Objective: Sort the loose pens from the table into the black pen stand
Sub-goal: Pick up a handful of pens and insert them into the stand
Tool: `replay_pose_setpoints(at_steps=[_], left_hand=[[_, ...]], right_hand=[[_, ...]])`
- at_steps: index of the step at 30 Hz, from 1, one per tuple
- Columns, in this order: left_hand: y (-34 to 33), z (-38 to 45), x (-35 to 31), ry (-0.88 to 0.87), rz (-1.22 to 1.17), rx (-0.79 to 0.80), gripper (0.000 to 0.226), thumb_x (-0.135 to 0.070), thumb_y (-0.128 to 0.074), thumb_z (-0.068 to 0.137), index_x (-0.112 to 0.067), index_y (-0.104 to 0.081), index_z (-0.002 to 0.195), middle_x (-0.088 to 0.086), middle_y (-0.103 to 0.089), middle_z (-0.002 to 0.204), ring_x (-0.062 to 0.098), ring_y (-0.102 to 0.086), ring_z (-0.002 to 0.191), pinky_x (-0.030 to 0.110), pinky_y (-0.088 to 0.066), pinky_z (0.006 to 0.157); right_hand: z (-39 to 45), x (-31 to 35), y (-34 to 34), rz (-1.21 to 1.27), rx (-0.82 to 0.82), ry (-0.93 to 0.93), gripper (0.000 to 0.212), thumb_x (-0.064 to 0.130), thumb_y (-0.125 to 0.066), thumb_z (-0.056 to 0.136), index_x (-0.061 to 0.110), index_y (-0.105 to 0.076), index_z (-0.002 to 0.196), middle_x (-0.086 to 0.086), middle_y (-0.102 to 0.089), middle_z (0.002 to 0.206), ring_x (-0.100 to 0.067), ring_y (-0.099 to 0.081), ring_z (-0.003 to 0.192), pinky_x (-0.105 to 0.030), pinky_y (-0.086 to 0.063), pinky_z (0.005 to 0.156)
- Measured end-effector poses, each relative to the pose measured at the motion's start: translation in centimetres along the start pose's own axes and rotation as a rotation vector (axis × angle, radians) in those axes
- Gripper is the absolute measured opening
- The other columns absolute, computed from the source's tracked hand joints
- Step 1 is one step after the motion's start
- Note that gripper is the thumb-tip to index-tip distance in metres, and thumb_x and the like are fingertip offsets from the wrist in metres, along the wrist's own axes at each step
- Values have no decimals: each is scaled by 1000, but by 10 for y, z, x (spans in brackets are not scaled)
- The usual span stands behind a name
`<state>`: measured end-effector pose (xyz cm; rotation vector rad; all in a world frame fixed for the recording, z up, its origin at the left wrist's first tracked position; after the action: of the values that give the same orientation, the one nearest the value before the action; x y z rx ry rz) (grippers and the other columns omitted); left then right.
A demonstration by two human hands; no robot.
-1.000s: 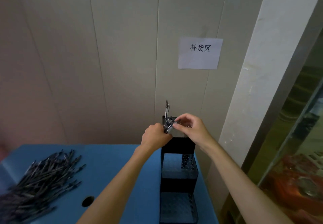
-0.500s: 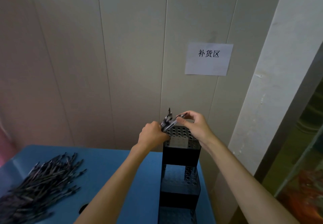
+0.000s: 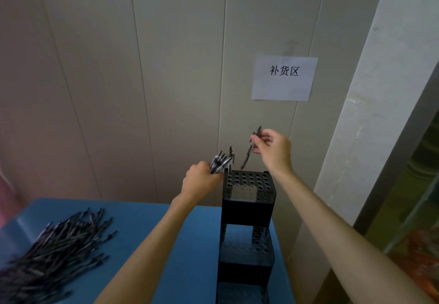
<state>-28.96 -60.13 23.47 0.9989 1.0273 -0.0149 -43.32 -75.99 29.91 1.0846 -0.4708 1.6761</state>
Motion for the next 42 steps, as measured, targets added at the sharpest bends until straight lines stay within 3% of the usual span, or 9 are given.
replay_pose_setpoints(at_steps=[11,17,21,26,29,33,37,42], left_hand=[[-1,4,4,-16,5,48,30,-22,-68,85,-17,-44,68,-1,-44,61,15,-38,53,24,-31,49],[-3,4,6,-24,5,70,24,-20,-67,86,-16,-48,71,0,-48,64,17,-42,56,25,-36,51],[-6,5,4,-36,-2,71,25,-20,-66,87,-17,-48,70,-1,-46,62,15,-40,55,24,-33,50],[-10,4,-4,-43,-1,72,26,-23,-67,88,-18,-50,69,-3,-49,61,13,-41,52,23,-33,47],[-10,4,-9,-39,2,76,22,-24,-68,85,-17,-53,71,0,-51,64,17,-44,55,24,-35,50],[-9,4,-14,-40,25,63,20,-22,-67,85,-17,-53,71,1,-53,65,18,-45,57,26,-38,53],[-8,1,-23,-55,42,28,26,-25,-65,88,-19,-49,68,-1,-53,63,16,-47,55,24,-37,52],[-9,-4,-35,-71,70,-17,29,-33,-62,89,-18,-49,67,1,-59,68,19,-54,61,25,-37,51]], right_hand=[[-7,-13,-28,-214,98,51,11,12,-72,89,10,-71,99,1,-73,87,-11,-72,79,-35,-62,75],[-16,-23,-38,-411,248,50,15,23,-75,86,15,-74,98,3,-77,94,-6,-69,81,-35,-57,92],[-20,-29,-37,-439,229,12,14,24,-75,87,15,-75,97,2,-77,94,-8,-70,82,-35,-59,88],[-30,-33,-37,-492,278,0,18,23,-78,85,15,-75,100,2,-76,95,-7,-69,82,-28,-54,93],[-31,-34,-27,-519,256,-3,18,13,-78,84,14,-74,102,4,-74,92,-7,-67,80,-28,-58,84],[-34,-26,-14,-326,244,-122,7,13,-68,87,16,-73,83,2,-72,79,-12,-66,76,-30,-56,76],[-44,-9,-19,33,452,-281,13,20,-69,91,9,-76,94,-6,-76,90,-12,-67,82,-26,-53,80],[-53,-2,-23,89,481,-290,21,25,-80,83,13,-77,101,5,-78,94,-2,-71,87,-10,-50,73]])
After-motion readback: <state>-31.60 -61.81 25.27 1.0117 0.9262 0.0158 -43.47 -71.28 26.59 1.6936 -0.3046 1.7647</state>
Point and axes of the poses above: each hand's wrist, its own z-axis towards the middle knuckle, its own y-axis out of the back of the hand, x = y × z, the point moved 5 cm from there along z, towards the middle knuckle
